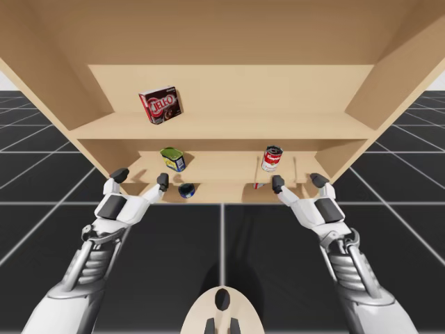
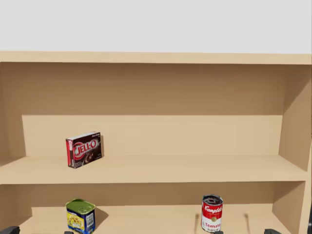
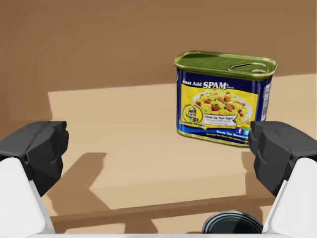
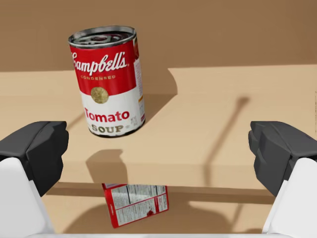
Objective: Retrieve the spam can from the shelves.
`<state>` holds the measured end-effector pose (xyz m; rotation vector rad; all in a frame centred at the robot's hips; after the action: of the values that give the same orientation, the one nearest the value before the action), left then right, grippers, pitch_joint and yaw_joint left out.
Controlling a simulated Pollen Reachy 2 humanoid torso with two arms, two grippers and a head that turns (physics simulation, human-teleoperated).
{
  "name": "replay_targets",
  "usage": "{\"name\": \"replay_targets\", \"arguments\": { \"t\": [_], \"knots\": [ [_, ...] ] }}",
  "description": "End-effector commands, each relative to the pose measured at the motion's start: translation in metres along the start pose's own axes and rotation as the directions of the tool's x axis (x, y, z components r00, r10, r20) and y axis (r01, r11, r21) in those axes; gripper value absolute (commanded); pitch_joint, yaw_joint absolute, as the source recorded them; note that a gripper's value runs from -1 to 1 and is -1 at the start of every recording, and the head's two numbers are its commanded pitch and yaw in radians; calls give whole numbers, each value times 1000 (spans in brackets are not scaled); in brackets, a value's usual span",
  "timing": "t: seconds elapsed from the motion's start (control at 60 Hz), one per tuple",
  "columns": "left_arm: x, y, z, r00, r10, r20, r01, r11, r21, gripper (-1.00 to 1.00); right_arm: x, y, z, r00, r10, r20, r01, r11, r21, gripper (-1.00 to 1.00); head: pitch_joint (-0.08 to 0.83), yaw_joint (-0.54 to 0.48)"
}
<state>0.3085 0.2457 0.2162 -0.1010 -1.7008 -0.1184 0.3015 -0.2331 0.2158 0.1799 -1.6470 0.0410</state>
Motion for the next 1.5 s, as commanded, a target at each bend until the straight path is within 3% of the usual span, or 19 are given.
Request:
{"name": "replay_targets", "arguments": {
  "t": [0.017,0.067,0.35,0.833,1.033,1.183,1.317,1.5],
  "knots": [
    [-1,0,0,1000,-3,-1,3,1000,2,-1000,-3,4,0,1000,-31,5,31,999,-17,-1000,15,-39],
    [-1,0,0,1000,-3,-1,3,1000,2,-1000,-2,5,0,1000,4,19,-4,1000,-10,-1000,23,-39],
    [0,-2,1,1000,-10,3,10,1000,0,-1000,-2,4,0,1000,9,6,-9,999,-35,-1000,147,-16],
    [2,-3,3,1000,-10,8,10,1000,-13,-1000,-3,8,1,998,70,3,-70,997,-43,-1000,388,252],
    [11,-15,12,1000,-5,26,6,999,-49,-1000,-4,9,1,996,86,4,-86,995,-43,-1000,412,272],
    [29,-26,17,998,63,-10,-63,983,-171,-1000,-5,10,0,996,88,-1,-88,995,-48,-1000,413,264],
    [40,-26,8,995,83,-46,-92,968,-232,-1000,-5,10,0,996,94,0,-94,994,-50,-1000,412,269],
    [38,-27,-17,995,78,-65,-92,960,-264,-1000,-5,8,1,995,99,6,-98,994,-55,-1000,403,271]
  ]
}}
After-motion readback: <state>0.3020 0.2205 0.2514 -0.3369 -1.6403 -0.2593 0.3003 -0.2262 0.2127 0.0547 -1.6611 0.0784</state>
